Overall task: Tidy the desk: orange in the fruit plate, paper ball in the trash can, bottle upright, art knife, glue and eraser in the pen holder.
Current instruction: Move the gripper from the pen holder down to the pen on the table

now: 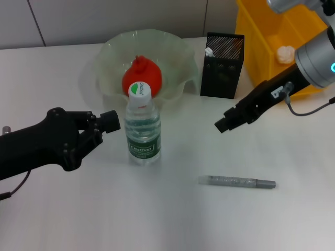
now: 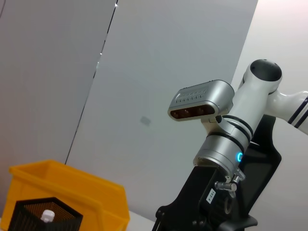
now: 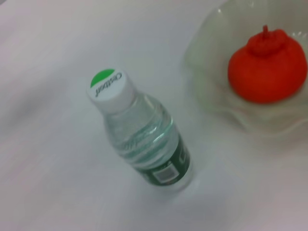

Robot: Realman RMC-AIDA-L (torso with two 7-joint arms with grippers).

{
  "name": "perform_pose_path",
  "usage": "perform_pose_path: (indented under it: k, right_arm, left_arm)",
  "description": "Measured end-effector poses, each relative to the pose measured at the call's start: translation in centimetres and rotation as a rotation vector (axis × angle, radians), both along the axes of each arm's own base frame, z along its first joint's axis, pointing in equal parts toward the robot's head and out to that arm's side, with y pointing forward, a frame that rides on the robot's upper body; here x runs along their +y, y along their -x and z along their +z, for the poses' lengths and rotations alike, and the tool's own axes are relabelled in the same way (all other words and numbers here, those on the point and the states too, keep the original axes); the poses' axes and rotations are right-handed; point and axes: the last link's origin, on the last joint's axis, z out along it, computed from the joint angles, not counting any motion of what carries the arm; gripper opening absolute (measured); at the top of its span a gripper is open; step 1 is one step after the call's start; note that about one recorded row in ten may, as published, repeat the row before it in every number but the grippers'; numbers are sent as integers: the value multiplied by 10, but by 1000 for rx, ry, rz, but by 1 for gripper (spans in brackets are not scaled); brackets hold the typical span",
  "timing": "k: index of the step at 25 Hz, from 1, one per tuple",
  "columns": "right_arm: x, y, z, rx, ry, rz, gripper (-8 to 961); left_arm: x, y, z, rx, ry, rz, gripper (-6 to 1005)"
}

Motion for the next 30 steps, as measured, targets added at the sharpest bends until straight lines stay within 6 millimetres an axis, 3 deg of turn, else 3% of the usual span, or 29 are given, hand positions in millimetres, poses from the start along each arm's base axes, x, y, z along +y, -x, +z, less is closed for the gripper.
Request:
perform_pose_path:
  k: [30]
  right_arm:
    - [-14,-22,-37,-156,174,-13,388]
  left_arm:
    - [-5,4,-16,20,66,8,1]
